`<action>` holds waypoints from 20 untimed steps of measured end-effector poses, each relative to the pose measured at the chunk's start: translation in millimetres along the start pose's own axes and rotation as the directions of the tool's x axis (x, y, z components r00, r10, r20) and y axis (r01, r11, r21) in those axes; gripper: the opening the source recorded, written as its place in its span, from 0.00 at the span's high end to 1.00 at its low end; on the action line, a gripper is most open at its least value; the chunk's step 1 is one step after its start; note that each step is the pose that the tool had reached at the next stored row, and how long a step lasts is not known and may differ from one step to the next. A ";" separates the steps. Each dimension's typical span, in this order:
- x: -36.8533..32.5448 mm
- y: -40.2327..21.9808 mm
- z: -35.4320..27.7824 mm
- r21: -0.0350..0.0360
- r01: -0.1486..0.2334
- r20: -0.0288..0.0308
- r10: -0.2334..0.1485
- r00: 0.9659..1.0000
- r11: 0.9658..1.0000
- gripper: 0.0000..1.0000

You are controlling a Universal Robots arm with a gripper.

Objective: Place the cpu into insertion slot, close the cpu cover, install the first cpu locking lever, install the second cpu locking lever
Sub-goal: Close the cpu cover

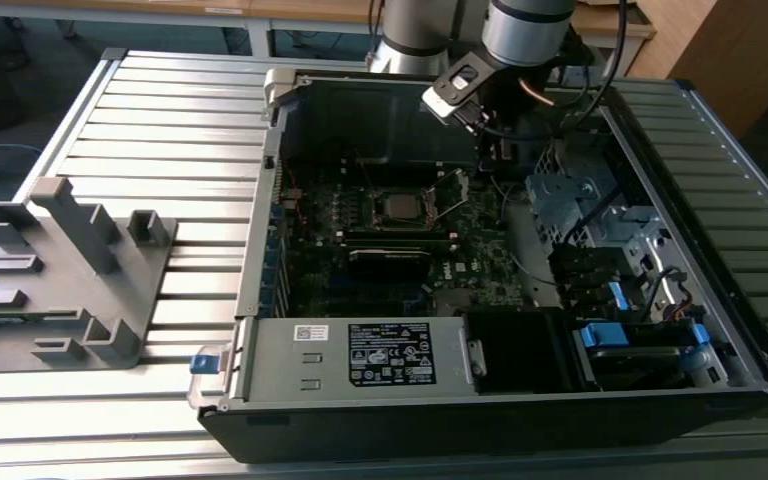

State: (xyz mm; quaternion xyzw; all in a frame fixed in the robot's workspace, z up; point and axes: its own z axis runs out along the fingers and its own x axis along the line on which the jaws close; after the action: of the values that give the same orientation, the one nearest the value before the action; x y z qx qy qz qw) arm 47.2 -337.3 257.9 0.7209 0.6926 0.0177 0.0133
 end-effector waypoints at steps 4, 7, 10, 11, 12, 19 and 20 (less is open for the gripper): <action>0.0 0.1 0.3 0.000 -0.006 0.001 0.006 1.000 1.000 0.90; 0.1 0.1 1.7 0.000 -0.008 0.000 0.008 1.000 1.000 0.90; 0.0 0.0 4.7 0.000 -0.013 0.004 0.013 1.000 1.000 0.90; 0.0 -0.1 5.9 0.000 -0.014 0.005 0.014 1.000 1.000 0.90; 0.0 -0.2 7.1 0.000 -0.016 0.006 0.016 1.000 1.000 0.90; -0.1 -0.1 11.1 0.000 -0.022 0.011 0.022 1.000 1.000 0.90; -0.1 -0.1 11.3 0.000 -0.022 0.011 0.022 1.000 1.000 0.90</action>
State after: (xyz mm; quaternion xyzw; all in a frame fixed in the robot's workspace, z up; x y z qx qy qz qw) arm 47.6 -337.3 246.6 0.7287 0.6845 0.0141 0.0169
